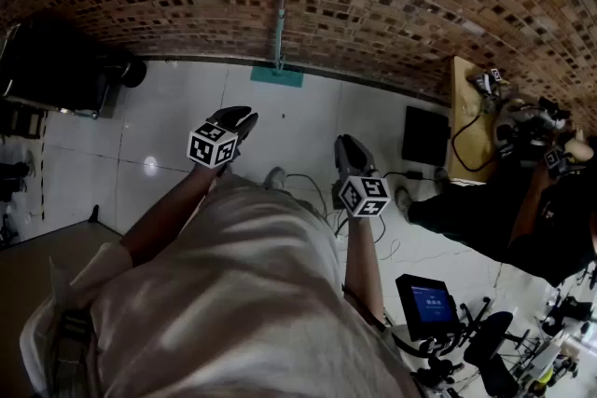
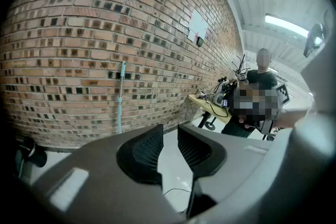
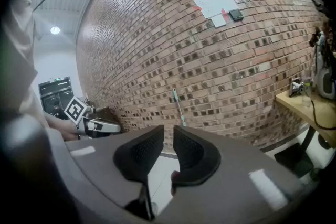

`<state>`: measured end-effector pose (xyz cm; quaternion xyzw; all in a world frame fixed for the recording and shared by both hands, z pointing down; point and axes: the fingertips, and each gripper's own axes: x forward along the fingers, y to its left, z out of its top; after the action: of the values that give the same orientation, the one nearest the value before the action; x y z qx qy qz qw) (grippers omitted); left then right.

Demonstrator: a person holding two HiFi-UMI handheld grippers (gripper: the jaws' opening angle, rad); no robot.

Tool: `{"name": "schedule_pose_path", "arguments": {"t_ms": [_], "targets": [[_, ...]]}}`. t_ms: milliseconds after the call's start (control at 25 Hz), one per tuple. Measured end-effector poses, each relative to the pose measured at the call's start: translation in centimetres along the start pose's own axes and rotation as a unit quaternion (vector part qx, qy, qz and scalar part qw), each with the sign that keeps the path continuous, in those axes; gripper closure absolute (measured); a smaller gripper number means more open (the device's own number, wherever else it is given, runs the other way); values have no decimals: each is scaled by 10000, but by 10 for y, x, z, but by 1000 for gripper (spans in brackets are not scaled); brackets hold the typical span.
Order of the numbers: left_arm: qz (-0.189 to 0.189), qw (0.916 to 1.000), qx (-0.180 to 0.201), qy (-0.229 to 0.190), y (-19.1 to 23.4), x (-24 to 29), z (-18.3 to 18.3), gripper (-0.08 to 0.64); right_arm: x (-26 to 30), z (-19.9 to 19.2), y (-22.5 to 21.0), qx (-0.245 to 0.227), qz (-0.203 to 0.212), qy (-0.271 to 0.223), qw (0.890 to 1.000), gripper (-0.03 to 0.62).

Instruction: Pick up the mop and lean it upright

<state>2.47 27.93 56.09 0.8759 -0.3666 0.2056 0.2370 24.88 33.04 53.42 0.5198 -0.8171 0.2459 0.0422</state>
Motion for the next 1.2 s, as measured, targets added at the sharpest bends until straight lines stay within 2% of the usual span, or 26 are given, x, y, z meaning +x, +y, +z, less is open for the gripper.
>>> {"name": "schedule_pose_path", "arguments": {"t_ms": [600,1200], "targets": [[-22,10000,52,-20,-9,6,3,453,-11,1,-9,-13,-74,-43,10000,543],[426,9989,-185,-112,19,-18,-3,449,25,10,3,-266,305,57,9992,542]]}}
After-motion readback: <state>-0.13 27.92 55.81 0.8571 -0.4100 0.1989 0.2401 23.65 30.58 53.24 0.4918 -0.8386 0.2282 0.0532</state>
